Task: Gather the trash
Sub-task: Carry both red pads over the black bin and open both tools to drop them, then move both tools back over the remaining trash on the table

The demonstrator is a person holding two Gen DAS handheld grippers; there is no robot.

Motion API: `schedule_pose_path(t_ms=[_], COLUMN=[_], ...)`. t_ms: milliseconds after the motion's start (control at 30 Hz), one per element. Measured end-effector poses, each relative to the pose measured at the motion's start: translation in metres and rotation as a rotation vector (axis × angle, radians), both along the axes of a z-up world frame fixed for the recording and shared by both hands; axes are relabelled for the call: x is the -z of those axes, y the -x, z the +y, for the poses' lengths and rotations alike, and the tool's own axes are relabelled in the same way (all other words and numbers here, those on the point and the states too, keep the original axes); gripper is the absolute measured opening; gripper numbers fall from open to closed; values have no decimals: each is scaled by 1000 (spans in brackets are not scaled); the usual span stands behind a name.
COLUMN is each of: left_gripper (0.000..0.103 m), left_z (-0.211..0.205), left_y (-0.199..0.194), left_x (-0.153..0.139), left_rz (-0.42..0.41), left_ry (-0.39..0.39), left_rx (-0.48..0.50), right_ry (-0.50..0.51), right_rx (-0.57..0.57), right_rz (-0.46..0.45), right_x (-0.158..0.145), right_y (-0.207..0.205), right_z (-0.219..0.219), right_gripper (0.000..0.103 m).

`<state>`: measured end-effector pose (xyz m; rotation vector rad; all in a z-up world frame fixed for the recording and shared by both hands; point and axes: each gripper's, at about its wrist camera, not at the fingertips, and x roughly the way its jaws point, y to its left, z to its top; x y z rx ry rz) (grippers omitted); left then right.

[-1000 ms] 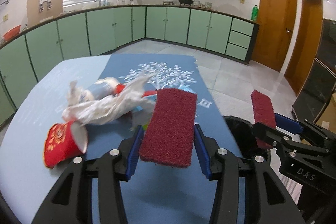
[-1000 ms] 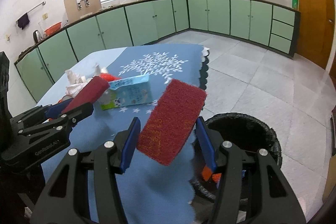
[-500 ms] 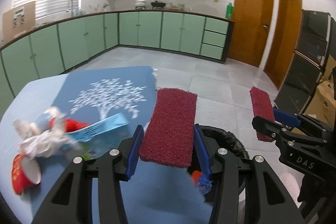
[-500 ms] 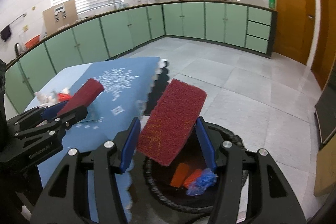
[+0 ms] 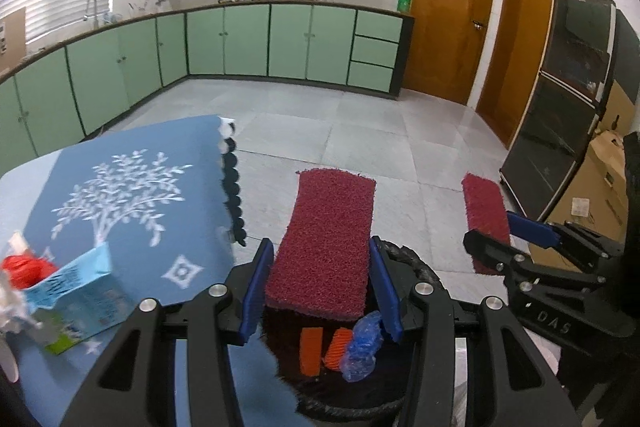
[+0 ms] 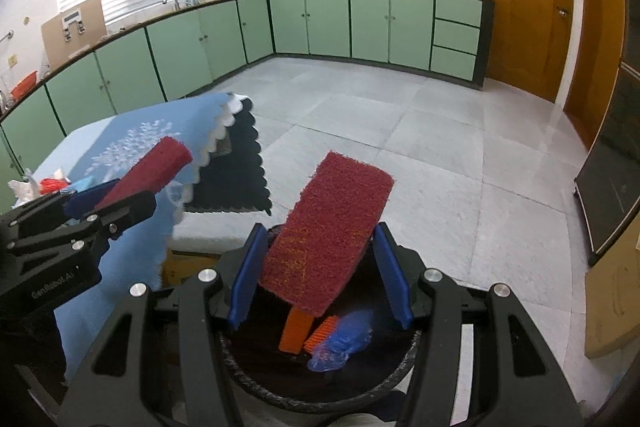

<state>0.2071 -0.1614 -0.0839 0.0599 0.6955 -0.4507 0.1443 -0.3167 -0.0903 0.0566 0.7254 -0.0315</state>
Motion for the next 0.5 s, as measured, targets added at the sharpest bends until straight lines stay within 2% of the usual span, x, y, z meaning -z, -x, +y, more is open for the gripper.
schedule_pose_path(t_ms=[200, 233, 300, 367, 433, 500], left_gripper=[49, 50, 62, 63, 63, 64], left_z=[-23, -25, -21, -19, -15, -11], left_y=[-12, -14, -20, -21, -22, -20], left_x=[5, 6, 7, 6, 5, 3], left_rz=[10, 14, 24, 26, 24, 21], left_ry=[-20, -17, 0, 13, 16, 19], left_rx=[43, 47, 44, 36, 28, 19], right_ry=[0, 3, 7, 2, -2, -7], right_rx=[18, 18, 28, 36, 51, 63], right_rz=[28, 36, 44, 54, 56, 51], right_x=[16, 20, 25, 30, 32, 31], right_y=[-9, -10, -12, -12, -9, -6], right_z=[-11, -12, -14, -18, -20, -21], right_gripper=[56, 64, 70, 71, 81, 87])
